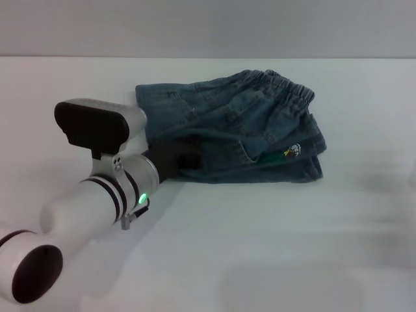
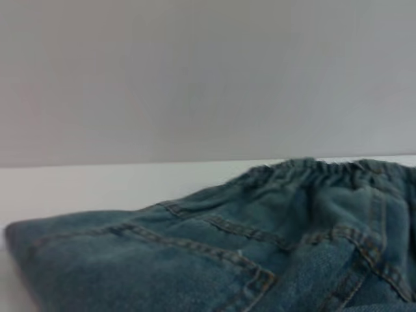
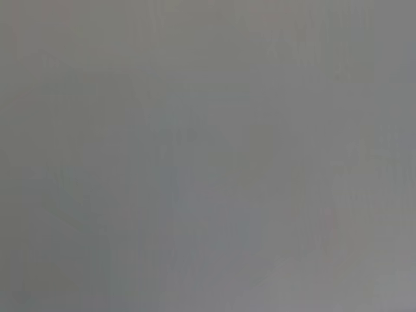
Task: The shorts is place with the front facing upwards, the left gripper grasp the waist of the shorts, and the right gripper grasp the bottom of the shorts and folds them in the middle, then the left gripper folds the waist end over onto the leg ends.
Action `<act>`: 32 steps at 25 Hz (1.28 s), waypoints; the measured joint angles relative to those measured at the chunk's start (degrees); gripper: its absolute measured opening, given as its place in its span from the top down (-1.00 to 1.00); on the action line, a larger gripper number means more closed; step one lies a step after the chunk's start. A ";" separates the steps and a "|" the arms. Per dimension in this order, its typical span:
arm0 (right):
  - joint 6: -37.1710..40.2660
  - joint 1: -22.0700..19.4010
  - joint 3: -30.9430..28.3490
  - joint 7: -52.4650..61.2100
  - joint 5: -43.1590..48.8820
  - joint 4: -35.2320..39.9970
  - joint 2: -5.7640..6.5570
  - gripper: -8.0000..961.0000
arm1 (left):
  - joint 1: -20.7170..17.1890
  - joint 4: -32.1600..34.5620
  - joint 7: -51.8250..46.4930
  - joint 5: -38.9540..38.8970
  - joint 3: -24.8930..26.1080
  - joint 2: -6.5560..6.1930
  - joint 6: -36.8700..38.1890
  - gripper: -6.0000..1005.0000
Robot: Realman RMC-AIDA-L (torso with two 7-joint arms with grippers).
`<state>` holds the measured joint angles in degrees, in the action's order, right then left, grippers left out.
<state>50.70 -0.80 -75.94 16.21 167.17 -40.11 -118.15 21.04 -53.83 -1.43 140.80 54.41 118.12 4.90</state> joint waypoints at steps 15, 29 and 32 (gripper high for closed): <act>0.01 0.34 0.00 -0.04 0.00 -0.06 0.19 0.95 | 3.66 5.45 -1.25 0.01 0.98 0.12 2.42 0.97; 0.02 0.02 0.27 -0.05 -0.01 0.05 0.08 0.95 | -5.23 -4.04 -0.58 3.27 -3.04 -0.48 8.10 0.96; 0.30 0.07 0.67 -0.07 -0.01 0.47 0.05 0.95 | -11.51 -7.37 -0.48 6.65 -4.65 -0.43 13.85 0.96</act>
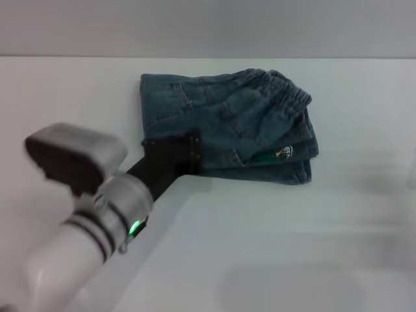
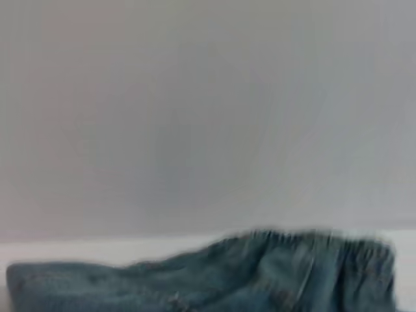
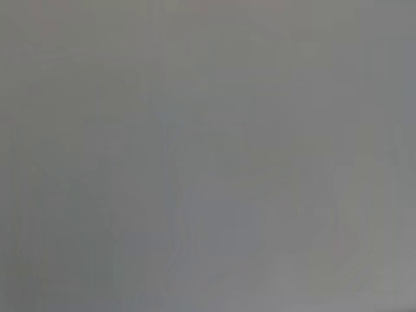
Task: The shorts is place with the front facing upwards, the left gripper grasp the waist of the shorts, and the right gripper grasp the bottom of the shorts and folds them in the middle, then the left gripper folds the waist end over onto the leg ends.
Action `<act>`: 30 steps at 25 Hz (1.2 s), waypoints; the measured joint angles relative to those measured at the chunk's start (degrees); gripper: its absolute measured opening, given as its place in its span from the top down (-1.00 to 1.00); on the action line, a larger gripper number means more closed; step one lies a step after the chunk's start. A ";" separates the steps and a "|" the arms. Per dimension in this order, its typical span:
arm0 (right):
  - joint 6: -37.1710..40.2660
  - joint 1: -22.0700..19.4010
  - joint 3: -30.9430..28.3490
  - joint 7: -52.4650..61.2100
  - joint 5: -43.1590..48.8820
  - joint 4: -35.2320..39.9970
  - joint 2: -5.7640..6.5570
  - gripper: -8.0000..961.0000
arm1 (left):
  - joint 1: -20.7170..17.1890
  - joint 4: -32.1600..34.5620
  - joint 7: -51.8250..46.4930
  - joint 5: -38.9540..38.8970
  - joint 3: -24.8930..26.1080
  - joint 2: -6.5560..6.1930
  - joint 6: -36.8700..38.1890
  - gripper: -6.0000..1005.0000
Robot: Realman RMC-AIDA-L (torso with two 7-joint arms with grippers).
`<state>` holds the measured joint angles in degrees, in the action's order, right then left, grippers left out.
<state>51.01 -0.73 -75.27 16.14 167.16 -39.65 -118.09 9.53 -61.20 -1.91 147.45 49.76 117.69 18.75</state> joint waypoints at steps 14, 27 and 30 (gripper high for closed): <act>18.48 -1.49 2.03 -7.69 -0.15 3.12 -0.90 0.69 | -11.05 9.86 6.75 6.14 6.79 0.08 30.69 0.55; 18.77 -0.46 2.78 -5.77 -1.89 5.20 -1.05 -0.32 | -8.29 15.64 6.46 5.94 4.62 0.42 35.64 -0.18; 18.83 -0.02 2.89 -5.77 -1.91 5.35 -1.10 -0.32 | -7.21 16.82 6.40 5.72 4.74 0.57 36.58 -0.69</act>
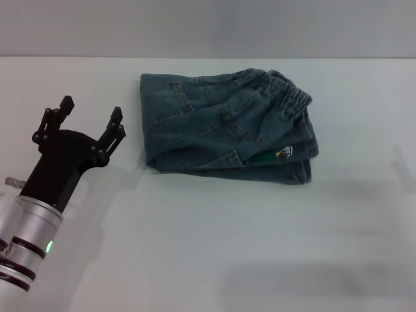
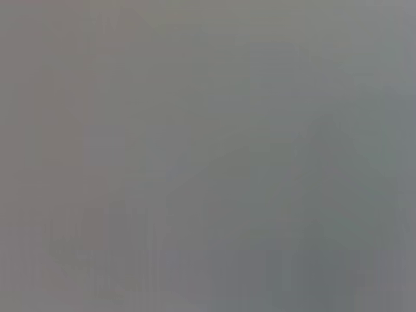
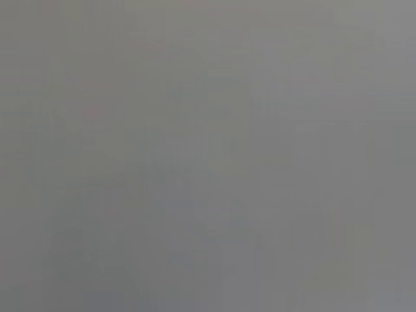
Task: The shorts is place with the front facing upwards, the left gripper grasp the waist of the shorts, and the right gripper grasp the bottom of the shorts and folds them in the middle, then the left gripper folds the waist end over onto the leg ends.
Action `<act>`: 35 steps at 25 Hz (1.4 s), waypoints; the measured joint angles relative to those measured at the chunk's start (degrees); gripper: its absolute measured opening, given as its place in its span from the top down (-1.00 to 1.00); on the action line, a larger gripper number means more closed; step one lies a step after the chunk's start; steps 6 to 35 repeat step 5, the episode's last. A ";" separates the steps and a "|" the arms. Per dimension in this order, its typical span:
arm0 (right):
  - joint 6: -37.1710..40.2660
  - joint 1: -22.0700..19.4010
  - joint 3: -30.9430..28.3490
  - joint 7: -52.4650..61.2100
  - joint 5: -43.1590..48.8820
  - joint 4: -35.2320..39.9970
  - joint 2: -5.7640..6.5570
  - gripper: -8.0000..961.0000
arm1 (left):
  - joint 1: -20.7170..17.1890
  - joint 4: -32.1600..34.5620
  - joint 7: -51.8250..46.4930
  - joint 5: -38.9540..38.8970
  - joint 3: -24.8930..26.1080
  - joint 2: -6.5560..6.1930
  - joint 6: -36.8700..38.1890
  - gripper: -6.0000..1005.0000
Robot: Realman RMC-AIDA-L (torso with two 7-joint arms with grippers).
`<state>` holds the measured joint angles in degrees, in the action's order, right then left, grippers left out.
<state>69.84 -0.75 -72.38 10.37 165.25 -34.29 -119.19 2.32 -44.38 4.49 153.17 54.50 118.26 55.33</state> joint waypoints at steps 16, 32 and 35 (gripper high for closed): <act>0.05 0.69 0.05 0.00 -0.02 0.51 0.05 -0.32 | 0.35 0.30 -0.48 -0.51 -0.02 -0.09 -0.30 -0.69; 0.05 0.69 0.05 0.00 -0.02 0.51 0.05 -0.32 | 0.35 0.30 -0.48 -0.51 -0.02 -0.09 -0.30 -0.69; 0.05 0.69 0.05 0.00 -0.02 0.51 0.05 -0.32 | 0.35 0.30 -0.48 -0.51 -0.02 -0.09 -0.30 -0.69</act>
